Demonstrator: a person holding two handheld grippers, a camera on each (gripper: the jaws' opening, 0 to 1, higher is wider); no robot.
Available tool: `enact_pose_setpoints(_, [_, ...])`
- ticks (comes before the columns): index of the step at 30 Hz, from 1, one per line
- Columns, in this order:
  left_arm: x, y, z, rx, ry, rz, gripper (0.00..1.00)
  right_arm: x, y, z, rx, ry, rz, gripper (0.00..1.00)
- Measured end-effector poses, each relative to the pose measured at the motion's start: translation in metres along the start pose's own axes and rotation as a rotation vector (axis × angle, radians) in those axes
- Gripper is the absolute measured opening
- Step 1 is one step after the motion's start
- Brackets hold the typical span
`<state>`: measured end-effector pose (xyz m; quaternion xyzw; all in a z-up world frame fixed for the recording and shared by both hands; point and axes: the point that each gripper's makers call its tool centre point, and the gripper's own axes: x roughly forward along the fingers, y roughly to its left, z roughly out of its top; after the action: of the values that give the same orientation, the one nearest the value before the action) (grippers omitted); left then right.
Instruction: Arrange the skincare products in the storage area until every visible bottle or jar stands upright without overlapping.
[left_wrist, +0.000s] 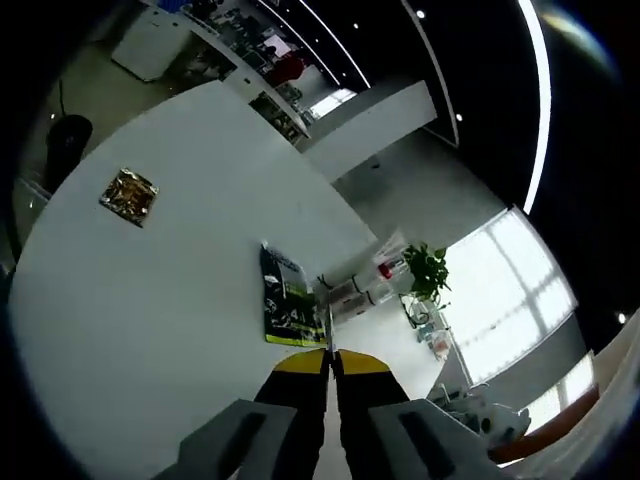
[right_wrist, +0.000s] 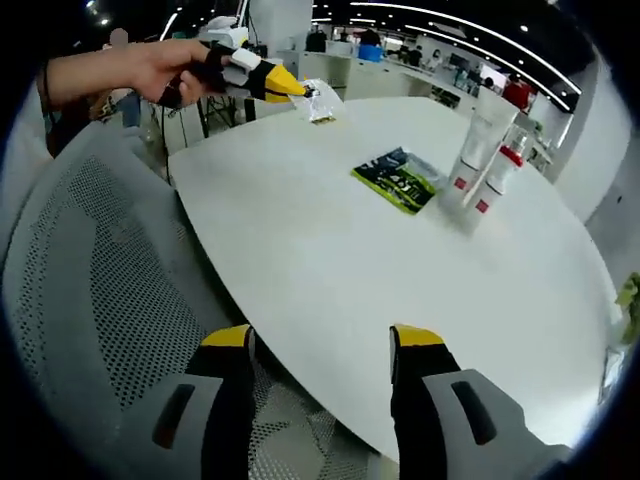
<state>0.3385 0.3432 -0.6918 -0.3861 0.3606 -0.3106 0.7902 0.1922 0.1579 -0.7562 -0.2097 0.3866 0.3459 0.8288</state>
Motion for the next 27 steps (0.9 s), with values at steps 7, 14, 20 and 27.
enact_pose_setpoints(7, [0.029,0.021,0.018,-0.02,0.006,0.001,0.01,-0.008,0.007,-0.002,0.002,0.018,0.007,0.52])
enact_pose_setpoints(14, [0.045,0.037,0.039,-0.114,-0.06,0.01,0.0,-0.001,-0.001,-0.005,-0.021,0.024,-0.008,0.49])
enact_pose_setpoints(20, [0.058,0.057,0.061,-0.228,-0.161,0.033,0.0,-0.001,-0.004,-0.004,-0.022,0.017,-0.019,0.49])
enact_pose_setpoints(27, [0.076,0.07,0.077,-0.315,-0.289,0.063,0.0,-0.001,-0.005,-0.005,-0.024,0.018,-0.028,0.52])
